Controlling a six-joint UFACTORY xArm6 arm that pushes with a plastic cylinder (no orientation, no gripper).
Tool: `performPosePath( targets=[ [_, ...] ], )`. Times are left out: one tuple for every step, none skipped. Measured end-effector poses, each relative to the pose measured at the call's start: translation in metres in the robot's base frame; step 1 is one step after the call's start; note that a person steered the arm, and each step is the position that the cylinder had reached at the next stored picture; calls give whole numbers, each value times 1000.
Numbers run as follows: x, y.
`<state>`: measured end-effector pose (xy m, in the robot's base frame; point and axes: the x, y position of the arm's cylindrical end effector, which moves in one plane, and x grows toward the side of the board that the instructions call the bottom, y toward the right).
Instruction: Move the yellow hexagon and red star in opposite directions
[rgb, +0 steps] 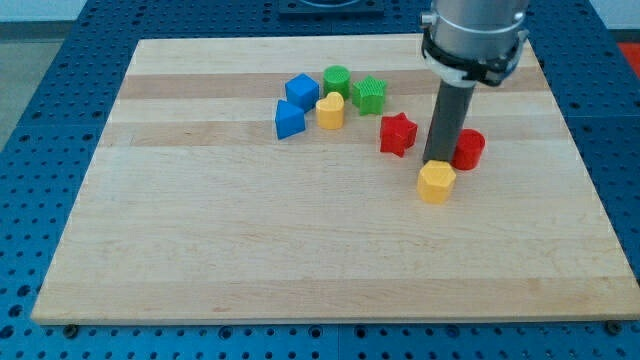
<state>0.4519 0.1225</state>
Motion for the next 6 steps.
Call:
performPosePath(
  targets=[
    [6, -14],
    [6, -35],
    [0, -40],
    [-13, -40],
    [-26, -40],
    [-28, -40]
  ],
)
